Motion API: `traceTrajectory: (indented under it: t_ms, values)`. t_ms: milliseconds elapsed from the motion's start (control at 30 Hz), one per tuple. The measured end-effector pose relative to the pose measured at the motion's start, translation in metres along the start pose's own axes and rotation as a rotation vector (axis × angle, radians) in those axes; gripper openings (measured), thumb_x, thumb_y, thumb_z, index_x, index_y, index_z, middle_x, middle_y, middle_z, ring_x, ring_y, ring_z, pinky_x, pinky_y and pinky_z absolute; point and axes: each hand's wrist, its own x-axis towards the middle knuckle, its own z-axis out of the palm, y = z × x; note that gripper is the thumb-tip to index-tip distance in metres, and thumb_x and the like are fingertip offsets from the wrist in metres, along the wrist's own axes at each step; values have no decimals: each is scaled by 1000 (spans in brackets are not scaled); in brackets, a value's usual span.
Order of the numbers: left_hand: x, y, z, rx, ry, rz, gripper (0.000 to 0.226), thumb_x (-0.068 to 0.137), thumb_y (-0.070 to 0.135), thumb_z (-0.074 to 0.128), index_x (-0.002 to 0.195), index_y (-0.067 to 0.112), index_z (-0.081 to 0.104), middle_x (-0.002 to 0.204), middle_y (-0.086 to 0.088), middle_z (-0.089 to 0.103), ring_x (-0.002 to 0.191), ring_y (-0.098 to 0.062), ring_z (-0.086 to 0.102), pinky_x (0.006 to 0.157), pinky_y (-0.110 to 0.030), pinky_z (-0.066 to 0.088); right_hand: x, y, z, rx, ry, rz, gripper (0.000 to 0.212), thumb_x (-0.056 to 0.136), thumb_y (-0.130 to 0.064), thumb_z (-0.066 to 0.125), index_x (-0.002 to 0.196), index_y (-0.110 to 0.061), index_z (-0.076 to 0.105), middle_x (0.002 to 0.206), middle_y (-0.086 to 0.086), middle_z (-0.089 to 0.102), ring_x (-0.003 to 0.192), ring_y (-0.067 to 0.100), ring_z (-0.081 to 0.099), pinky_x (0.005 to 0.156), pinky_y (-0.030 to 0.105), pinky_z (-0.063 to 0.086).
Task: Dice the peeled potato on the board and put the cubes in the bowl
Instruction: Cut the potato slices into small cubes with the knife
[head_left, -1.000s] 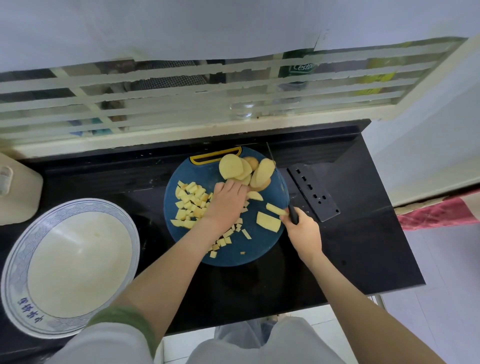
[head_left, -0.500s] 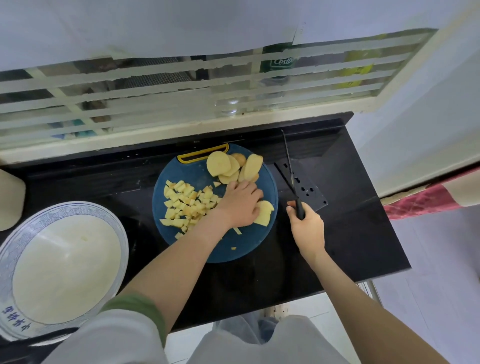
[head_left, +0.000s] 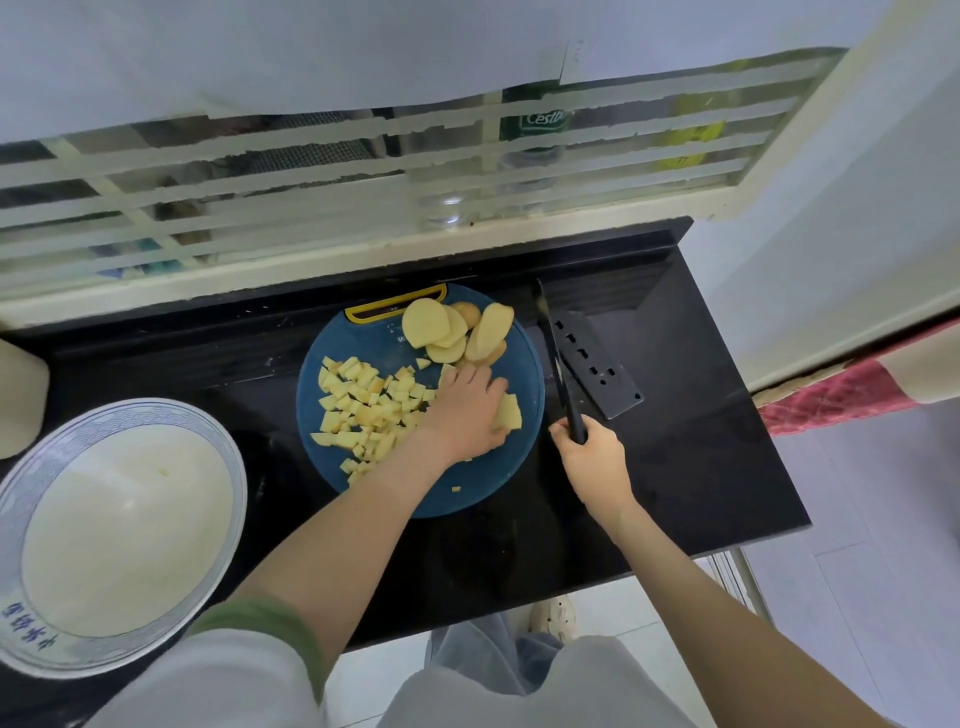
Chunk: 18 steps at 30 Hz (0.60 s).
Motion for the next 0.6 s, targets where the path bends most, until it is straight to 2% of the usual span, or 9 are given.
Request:
traceTrajectory:
  t_ms: [100,200,333,433,533,600]
  values:
    - [-7,9,6,-57,29,-60,66,87,48,55,138,12,36,131,-6,43,122,-26,38,102,-37,26,-4,2,1,-46,-77,23,13,97,-26,55,88,-18,60,77,3,61,65,14,54,61,28,44]
    - [-12,15,6,-94,48,-135,80,85,52,56,145,11,25,138,-5,40,125,-25,37,103,-37,26,-10,6,1,-98,-110,41,7,97,-21,53,94,-19,59,81,4,61,69,18,59,63,34,52]
    - [-21,11,4,-46,94,-294,77,77,68,53,133,16,42,129,-1,45,122,-23,37,98,-41,23,-16,10,1,-131,-140,75,9,94,-15,54,100,-21,54,90,3,60,80,20,62,77,40,58]
    - [-25,9,3,-22,98,-247,67,80,63,52,129,17,45,126,1,49,121,-21,37,97,-40,21,-20,12,4,-168,-180,84,8,95,-16,54,101,-21,53,91,3,60,81,19,63,77,40,59]
    - [-26,10,6,-1,74,-203,68,85,57,52,137,16,38,132,0,46,123,-22,36,96,-40,21,-26,16,9,-150,-189,98,3,96,-20,52,97,-22,52,90,7,61,80,24,64,75,47,59]
    - [-26,12,7,-29,67,-219,70,87,55,52,142,16,34,134,-1,43,126,-22,34,99,-40,21,-29,16,14,-126,-197,117,2,98,-21,50,97,-23,51,90,7,60,81,26,64,75,47,60]
